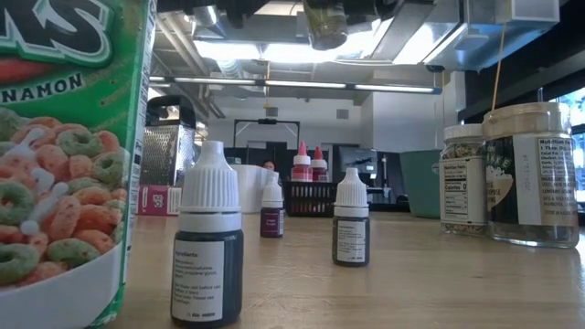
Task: Pick & Place Kitchen Items
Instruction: Adjust the black seasoning bottle in the white bin
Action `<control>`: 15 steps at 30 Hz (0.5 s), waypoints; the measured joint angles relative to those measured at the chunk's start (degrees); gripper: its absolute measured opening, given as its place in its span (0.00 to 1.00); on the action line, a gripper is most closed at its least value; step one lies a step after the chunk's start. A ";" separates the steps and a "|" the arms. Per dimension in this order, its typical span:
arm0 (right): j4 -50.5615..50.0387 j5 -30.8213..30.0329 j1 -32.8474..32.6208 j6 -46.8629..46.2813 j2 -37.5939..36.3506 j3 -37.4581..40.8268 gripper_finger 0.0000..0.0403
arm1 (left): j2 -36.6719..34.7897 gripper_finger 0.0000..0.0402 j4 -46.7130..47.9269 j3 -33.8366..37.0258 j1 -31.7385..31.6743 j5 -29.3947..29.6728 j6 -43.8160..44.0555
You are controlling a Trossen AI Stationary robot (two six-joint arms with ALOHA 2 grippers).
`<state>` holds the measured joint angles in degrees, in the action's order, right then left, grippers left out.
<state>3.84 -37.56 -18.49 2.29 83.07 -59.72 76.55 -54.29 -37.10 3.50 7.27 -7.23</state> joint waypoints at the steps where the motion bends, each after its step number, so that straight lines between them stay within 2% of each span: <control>1: 0.02 0.55 0.28 0.00 0.00 0.00 0.39 | 0.02 0.60 0.52 0.00 -0.23 -0.67 0.52; 5: 0.02 1.00 0.82 0.00 0.00 0.00 0.39 | 0.22 0.60 0.88 0.00 -0.60 -2.86 2.48; 15: 0.19 3.28 1.34 0.00 0.00 0.00 0.40 | 0.77 0.60 0.54 -0.02 -0.58 -2.86 2.13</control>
<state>4.03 -34.28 -17.15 2.28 83.07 -59.72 77.33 -53.74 -37.12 2.92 4.40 -5.10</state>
